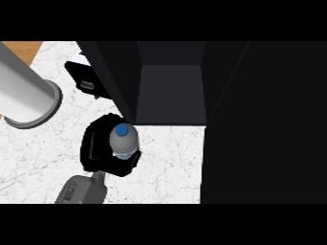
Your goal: Pick up the bottled water, place it into the cabinet and close the cabinet
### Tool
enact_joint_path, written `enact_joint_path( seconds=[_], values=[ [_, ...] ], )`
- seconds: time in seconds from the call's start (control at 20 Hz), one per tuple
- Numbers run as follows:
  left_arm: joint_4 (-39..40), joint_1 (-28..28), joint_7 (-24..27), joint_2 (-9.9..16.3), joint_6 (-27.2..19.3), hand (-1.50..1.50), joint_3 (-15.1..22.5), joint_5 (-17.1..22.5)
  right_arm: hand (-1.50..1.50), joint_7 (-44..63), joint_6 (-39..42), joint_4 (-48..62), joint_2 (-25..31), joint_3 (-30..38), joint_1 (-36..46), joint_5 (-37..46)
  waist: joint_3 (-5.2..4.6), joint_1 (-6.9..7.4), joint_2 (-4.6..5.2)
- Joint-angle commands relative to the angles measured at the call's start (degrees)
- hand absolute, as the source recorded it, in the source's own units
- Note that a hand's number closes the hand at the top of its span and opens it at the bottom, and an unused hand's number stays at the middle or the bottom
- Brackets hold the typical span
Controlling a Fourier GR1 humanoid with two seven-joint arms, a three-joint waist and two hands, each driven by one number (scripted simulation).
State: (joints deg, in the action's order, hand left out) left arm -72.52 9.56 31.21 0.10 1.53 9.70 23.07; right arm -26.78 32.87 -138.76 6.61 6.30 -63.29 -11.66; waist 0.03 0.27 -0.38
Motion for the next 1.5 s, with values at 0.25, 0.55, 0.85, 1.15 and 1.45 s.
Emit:
enact_joint_path(
  seconds=[0.25,0.55,0.85,1.15,1.45],
  values=[
    [-17.43,2.91,-14.06,-0.1,-18.31,1.5,14.85,-1.36,-1.5,6.36,-1.66,-7.62,-0.59,-2.0,2.5,-2.84,-0.04,-0.36,0.27],
    [-18.97,12.3,-19.75,-0.1,-37.29,1.5,24.47,-1.93,-1.5,6.67,-1.67,-6.24,-0.25,-0.31,3.89,-4.21,-0.03,-1.21,0.3],
    [-11.71,25.49,-20.32,-0.1,-43.9,1.5,21.41,0.8,-1.5,6.86,-0.58,-4.01,0.93,3.06,5.79,-6.1,-0.03,-1.59,0.43],
    [0.22,33.02,-18.05,-0.1,-47.58,1.5,19.9,1.06,-1.5,4.53,1.03,-3.49,1.42,5.53,5.27,-7.57,-0.02,-2.51,0.53],
    [8.65,36.94,-18.41,-0.1,-43.35,1.5,16.58,1.52,-1.5,8.37,0.48,-4.89,1.18,5.36,6.26,-8.79,-0.05,-1.57,0.64]
  ],
)
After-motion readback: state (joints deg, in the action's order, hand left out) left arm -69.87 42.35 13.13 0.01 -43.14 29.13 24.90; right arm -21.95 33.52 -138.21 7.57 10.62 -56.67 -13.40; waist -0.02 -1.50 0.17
